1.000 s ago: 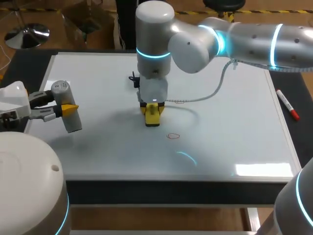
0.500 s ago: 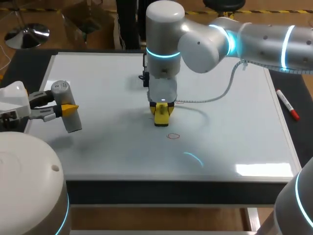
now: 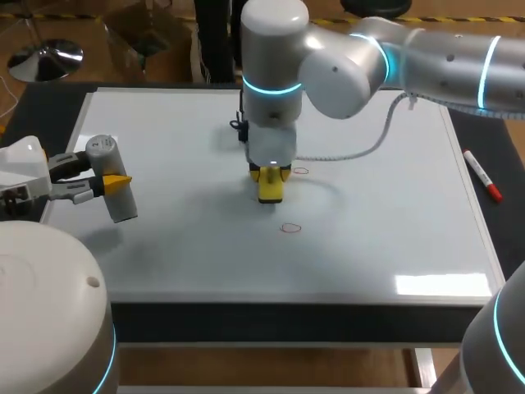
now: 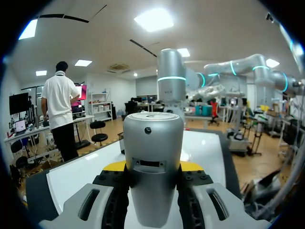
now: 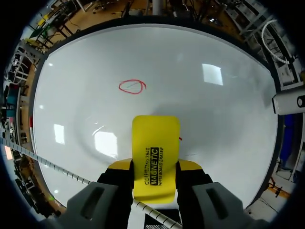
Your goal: Pick up the inspection probe, press it on each red-marked spot on the whiteboard one by one, put down the probe, pick up the eraser, and wipe off all the red marks.
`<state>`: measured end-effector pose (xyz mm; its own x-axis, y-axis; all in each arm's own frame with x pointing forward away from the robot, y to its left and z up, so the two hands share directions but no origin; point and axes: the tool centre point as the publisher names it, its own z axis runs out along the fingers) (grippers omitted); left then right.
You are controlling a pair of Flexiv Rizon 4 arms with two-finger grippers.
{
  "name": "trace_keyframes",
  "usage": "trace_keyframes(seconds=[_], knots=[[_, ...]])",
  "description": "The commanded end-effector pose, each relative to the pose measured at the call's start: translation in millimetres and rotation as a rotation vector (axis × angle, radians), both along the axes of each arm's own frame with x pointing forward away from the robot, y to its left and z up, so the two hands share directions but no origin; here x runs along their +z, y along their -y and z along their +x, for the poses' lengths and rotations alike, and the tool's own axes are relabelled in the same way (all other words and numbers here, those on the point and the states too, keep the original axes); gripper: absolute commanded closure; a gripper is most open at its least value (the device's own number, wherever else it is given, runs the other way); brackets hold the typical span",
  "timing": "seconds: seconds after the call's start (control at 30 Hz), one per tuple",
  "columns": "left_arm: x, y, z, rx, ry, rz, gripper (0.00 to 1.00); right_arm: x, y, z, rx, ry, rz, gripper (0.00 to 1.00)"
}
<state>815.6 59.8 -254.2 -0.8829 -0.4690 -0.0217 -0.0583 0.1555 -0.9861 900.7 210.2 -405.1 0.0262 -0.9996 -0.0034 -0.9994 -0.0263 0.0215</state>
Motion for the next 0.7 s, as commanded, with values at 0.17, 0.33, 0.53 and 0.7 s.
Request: trace_keyframes(seconds=[0.17,0.33,0.53,0.7], knots=[[1.0,0.0,-0.3,0.0,0.001,0.0,1.0,8.7,-26.5,-0.6,0.067,0.018,0.007,1.0],[1.0,0.0,-0.3,0.0,0.001,0.0,1.0,-1.3,-47.8,-3.7,0.124,0.013,0.021,1.0],[1.0,0.0,-0.3,0.0,0.001,0.0,1.0,-11.1,-59.6,-5.8,0.161,0.004,0.025,1.0],[1.0,0.0,-0.3,0.0,0.001,0.0,1.0,-16.7,-58.1,-4.6,0.163,-0.002,0.026,1.0]])
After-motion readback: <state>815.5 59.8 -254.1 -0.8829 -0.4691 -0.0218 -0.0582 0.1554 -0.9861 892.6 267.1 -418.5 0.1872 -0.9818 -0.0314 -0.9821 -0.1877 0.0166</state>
